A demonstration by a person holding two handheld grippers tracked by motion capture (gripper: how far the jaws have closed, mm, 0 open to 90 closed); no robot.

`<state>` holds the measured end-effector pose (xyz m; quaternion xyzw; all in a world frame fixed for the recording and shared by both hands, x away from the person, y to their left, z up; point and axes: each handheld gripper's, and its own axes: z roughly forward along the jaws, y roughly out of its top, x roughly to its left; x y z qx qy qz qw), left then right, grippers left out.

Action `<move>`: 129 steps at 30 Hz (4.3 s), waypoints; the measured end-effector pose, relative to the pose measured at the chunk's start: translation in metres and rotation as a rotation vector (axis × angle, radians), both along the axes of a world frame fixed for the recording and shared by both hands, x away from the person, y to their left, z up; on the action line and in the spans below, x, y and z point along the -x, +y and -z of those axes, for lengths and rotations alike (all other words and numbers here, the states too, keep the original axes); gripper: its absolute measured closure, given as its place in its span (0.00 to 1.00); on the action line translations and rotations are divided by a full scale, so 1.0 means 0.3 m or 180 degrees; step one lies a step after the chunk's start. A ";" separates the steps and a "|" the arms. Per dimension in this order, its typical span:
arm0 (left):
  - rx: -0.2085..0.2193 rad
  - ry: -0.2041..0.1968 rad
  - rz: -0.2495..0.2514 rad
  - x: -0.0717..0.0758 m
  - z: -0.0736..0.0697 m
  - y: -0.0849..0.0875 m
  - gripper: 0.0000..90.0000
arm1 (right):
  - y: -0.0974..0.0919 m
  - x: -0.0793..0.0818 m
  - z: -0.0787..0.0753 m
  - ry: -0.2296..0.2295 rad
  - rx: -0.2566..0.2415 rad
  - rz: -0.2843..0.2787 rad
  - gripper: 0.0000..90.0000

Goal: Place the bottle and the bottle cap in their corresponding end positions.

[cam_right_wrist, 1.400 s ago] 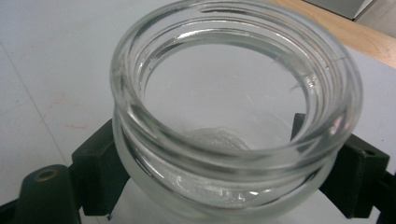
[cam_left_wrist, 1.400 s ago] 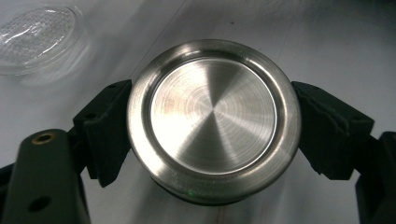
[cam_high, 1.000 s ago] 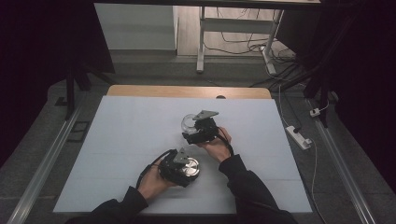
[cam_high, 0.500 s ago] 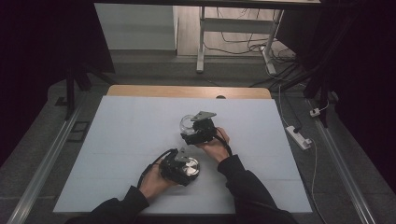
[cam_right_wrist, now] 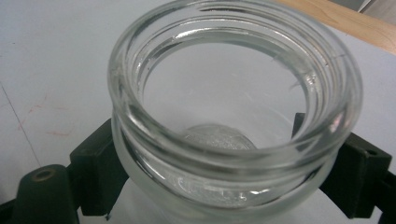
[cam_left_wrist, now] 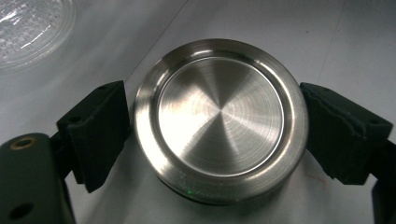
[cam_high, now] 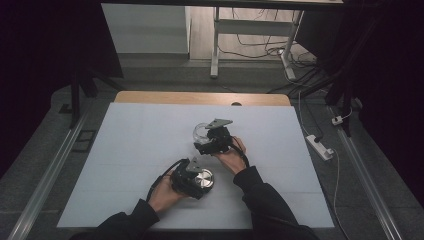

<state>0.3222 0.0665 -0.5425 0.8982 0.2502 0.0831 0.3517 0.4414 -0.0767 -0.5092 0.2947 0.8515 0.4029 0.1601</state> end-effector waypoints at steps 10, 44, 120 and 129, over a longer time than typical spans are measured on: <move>0.0189 0.0047 -0.0046 0.001 -0.010 0.021 0.08 | -0.010 -0.005 -0.018 0.0189 -0.0100 -0.0058 0.08; 0.0738 0.0311 -0.0013 0.031 -0.107 0.195 0.00 | -0.098 0.096 -0.042 0.0255 -0.0128 -0.0105 0.00; 0.0667 0.0264 -0.1032 0.326 -0.101 0.644 0.00 | -0.609 0.538 -0.057 0.0127 -0.0156 0.0360 0.00; 0.0611 0.0293 -0.1186 0.373 -0.080 0.691 0.00 | -0.697 0.592 -0.049 0.0136 -0.0159 0.0596 0.00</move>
